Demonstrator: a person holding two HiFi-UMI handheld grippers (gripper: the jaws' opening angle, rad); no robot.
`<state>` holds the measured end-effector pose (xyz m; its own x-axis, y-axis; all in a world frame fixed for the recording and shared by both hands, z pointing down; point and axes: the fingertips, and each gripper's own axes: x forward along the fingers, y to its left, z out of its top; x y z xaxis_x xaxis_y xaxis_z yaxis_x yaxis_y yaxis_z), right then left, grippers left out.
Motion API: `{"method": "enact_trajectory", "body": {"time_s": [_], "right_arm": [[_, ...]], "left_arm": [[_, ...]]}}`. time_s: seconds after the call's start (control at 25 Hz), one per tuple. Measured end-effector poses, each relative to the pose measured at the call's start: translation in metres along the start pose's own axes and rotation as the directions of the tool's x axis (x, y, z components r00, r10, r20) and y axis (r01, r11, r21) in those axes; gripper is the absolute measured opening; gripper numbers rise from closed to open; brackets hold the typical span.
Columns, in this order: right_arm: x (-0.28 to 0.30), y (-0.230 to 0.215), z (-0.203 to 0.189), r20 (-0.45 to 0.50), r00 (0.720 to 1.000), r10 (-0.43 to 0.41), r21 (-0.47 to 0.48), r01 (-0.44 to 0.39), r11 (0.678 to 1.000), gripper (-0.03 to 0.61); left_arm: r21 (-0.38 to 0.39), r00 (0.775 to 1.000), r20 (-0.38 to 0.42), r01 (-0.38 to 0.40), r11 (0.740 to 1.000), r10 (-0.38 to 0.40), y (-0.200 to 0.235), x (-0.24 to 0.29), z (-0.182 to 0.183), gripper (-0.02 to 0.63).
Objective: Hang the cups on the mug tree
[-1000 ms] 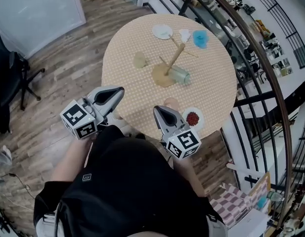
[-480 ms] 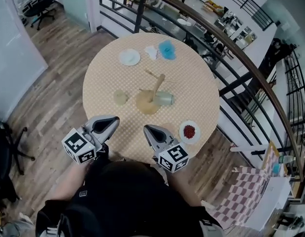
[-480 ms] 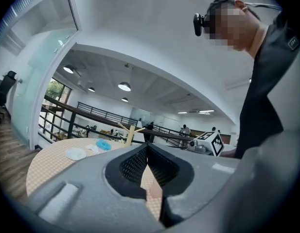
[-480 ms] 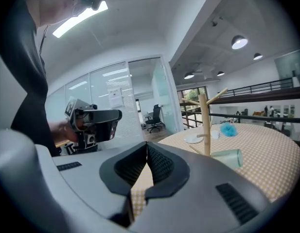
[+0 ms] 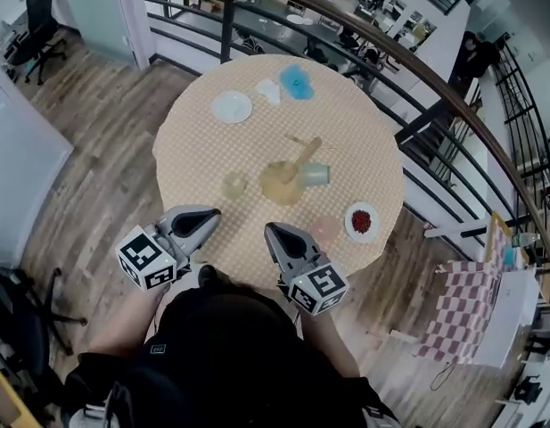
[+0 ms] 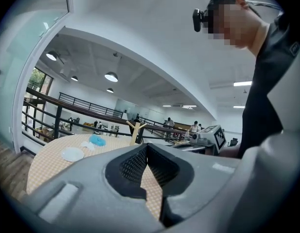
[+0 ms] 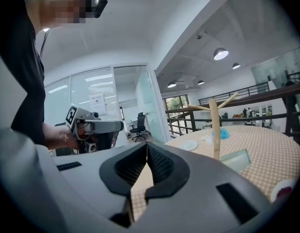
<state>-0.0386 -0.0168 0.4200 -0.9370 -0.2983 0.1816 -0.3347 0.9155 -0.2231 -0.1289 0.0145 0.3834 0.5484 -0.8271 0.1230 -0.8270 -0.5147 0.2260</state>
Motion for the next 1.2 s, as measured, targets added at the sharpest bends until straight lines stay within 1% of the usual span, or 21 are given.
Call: {"method": "enact_trajectory", "body": {"time_s": [0.08,0.2,0.36,0.44,0.52,0.64,0.76,0.88,0.96,1.04,1.08,1.12,1.2], "right_arm": [[-0.008,-0.006,-0.002,0.005,1.0,-0.009,0.002,0.009,1.0,0.015],[-0.02,-0.016,-0.007,0.002,1.0,-0.025,0.007,0.025,1.0,0.015],[-0.021,-0.024,-0.017,-0.009,0.997,-0.082,0.024,0.083,0.996,0.015],[-0.014,-0.022,-0.023,-0.018,0.994,-0.104,0.038,0.104,0.994,0.017],[-0.002,-0.02,-0.025,-0.022,0.992,-0.121,0.054,0.122,0.991,0.017],[0.023,-0.018,-0.019,-0.014,0.985,-0.17,0.065,0.17,0.983,0.017],[0.05,-0.019,-0.017,-0.002,0.966,-0.26,0.095,0.259,0.961,0.017],[0.075,-0.017,-0.014,0.006,0.94,-0.342,0.125,0.339,0.933,0.017],[0.086,-0.013,-0.012,0.005,0.919,-0.394,0.141,0.39,0.91,0.017],[0.093,-0.003,-0.014,-0.006,0.895,-0.446,0.156,0.442,0.883,0.017],[0.096,0.001,-0.017,-0.013,0.885,-0.466,0.159,0.462,0.872,0.017],[0.099,0.002,-0.021,-0.021,0.876,-0.481,0.159,0.478,0.864,0.017],[0.102,0.001,-0.032,-0.04,0.864,-0.502,0.164,0.501,0.85,0.017]], "left_arm": [[0.002,1.0,0.007,0.004,1.0,-0.004,0.003,0.012,0.002,0.006],[-0.024,1.0,0.018,0.008,1.0,-0.008,0.002,0.024,0.003,0.006],[-0.037,0.999,-0.013,0.028,0.999,-0.029,0.013,0.033,-0.001,0.006],[-0.034,0.998,-0.031,0.049,0.998,-0.05,0.023,0.035,-0.002,0.006],[-0.012,0.996,-0.053,0.078,0.997,-0.078,0.037,0.037,-0.002,0.006],[0.028,0.984,-0.101,0.153,0.988,-0.149,0.059,0.039,-0.003,0.006],[0.026,0.955,-0.144,0.266,0.964,-0.26,0.078,0.039,-0.008,0.006],[0.023,0.92,-0.152,0.37,0.929,-0.362,0.097,0.035,-0.007,0.008],[0.033,0.888,-0.18,0.436,0.899,-0.424,0.106,0.033,-0.01,0.02],[0.036,0.845,-0.239,0.499,0.866,-0.478,0.112,0.03,-0.02,0.071],[0.043,0.825,-0.276,0.523,0.851,-0.493,0.117,0.031,-0.027,0.097],[0.055,0.808,-0.31,0.541,0.839,-0.5,0.122,0.034,-0.034,0.122],[0.08,0.782,-0.358,0.57,0.818,-0.51,0.129,0.044,-0.046,0.152]]}}
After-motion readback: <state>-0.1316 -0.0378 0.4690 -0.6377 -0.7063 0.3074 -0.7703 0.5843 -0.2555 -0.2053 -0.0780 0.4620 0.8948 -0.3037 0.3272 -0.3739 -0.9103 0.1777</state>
